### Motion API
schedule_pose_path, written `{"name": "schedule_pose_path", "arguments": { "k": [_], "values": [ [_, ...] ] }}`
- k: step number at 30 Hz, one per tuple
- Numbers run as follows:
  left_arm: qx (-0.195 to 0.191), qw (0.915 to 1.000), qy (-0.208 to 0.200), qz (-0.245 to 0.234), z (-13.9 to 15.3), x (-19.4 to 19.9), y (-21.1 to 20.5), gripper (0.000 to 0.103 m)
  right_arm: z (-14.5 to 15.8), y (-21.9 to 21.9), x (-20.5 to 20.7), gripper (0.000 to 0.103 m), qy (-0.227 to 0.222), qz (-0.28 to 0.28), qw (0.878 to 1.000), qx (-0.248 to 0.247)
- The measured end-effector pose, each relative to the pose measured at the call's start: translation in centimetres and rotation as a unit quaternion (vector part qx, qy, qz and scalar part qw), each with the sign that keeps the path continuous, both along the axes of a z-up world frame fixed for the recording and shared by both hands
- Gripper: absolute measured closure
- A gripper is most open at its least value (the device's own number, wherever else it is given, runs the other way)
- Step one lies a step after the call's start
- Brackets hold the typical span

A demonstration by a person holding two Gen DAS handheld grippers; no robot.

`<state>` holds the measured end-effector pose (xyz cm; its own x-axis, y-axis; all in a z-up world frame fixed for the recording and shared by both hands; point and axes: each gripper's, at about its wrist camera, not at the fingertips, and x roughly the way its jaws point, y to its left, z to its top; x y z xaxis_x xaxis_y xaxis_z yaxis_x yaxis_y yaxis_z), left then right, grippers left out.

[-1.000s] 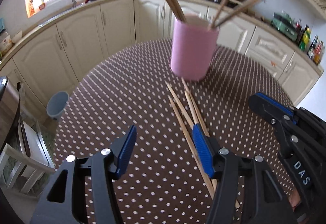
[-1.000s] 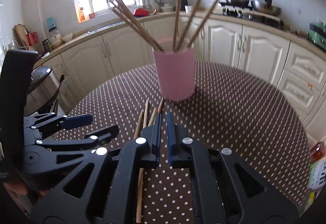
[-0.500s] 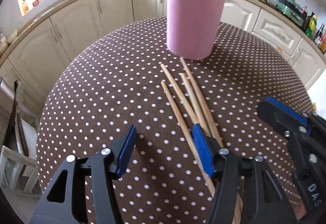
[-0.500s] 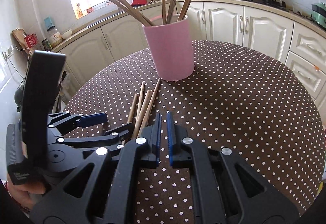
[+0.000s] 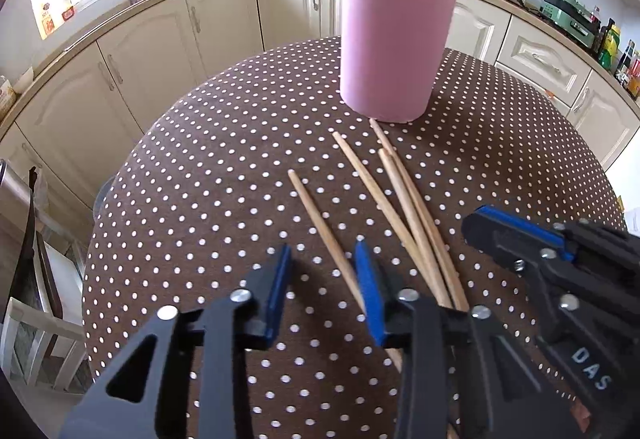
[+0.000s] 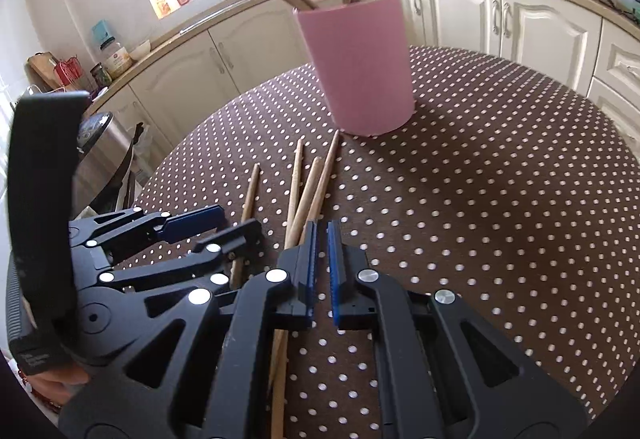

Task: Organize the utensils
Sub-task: 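Move both grippers back to the pile and grasp one chopstick each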

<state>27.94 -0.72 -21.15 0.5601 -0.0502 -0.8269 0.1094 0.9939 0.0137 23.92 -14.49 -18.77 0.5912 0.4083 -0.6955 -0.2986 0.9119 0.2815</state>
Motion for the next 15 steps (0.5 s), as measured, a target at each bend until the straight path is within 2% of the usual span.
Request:
{"name": "schedule_pose_path", "arguments": {
  "k": [5, 15],
  "values": [
    [-0.011, 0.9999, 0.001, 0.006, 0.0, 0.2, 1.2, 0.088, -0.4, 1.0, 0.5, 0.096, 0.01, 0.006, 1.0, -0.003],
    [-0.02, 0.9998, -0.001, 0.002, -0.2, 0.7, 1.6, 0.09, -0.9, 3.3, 2.0, 0.091, 0.029, 0.003, 0.999, -0.04]
  ]
}}
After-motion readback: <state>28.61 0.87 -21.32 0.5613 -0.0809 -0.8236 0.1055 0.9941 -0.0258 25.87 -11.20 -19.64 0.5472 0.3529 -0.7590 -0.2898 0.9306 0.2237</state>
